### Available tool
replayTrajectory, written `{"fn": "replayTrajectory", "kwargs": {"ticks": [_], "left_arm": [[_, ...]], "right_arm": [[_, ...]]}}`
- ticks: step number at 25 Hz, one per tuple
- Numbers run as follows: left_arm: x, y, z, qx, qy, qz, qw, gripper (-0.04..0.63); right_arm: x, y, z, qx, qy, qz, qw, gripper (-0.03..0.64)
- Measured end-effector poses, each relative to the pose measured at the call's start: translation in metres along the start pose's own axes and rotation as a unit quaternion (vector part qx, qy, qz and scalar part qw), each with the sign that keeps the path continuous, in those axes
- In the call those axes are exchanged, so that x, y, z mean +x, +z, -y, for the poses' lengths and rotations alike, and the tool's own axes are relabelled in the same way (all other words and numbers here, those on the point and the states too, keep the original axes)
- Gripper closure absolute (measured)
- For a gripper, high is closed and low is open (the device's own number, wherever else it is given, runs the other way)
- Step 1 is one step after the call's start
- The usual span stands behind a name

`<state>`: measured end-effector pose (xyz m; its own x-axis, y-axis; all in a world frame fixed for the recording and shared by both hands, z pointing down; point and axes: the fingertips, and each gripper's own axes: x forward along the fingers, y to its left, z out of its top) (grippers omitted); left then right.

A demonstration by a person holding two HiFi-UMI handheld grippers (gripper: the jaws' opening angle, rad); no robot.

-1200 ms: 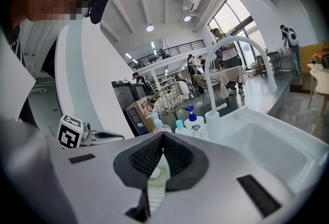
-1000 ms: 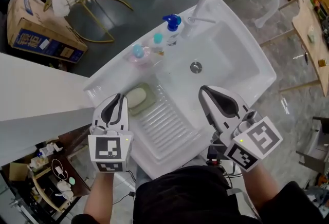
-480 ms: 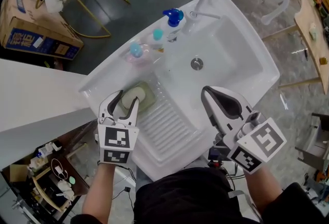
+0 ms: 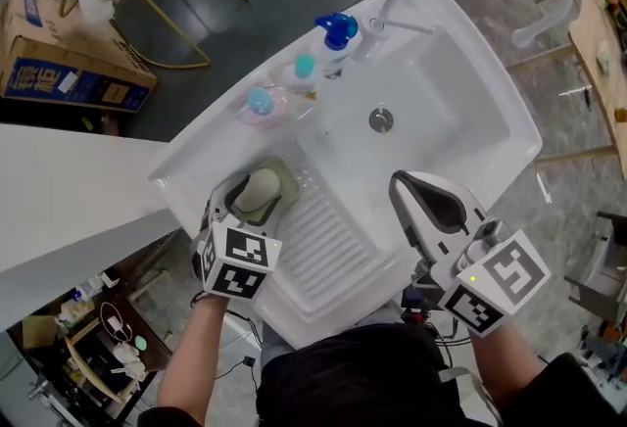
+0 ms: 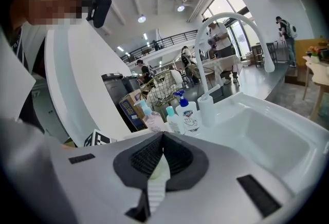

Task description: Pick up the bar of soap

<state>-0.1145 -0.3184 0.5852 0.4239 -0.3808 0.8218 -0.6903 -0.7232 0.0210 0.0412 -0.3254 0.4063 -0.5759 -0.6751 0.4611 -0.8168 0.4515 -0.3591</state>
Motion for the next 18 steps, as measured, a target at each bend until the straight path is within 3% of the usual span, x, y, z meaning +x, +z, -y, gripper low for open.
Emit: {"fn": "replayTrajectory", "kwargs": {"ticks": [11, 14, 18], "left_arm": [[0.013, -0.017, 0.011, 0.056, -0.052, -0.083, 0.9936, 0.247], [0.018, -0.022, 0.012, 0.080, -0.048, -0.103, 0.9903, 0.242], [0.018, -0.021, 0.008, 0.078, -0.028, -0.103, 0.9912, 0.244]], "right_arm": [[0.005, -0.011, 0.005, 0.015, -0.003, -0.013, 1.000, 0.612], [0.006, -0.011, 0.004, 0.017, -0.001, -0.012, 1.000, 0.612], [0.006, -0.010, 0.003, 0.016, -0.001, -0.010, 1.000, 0.612]]}}
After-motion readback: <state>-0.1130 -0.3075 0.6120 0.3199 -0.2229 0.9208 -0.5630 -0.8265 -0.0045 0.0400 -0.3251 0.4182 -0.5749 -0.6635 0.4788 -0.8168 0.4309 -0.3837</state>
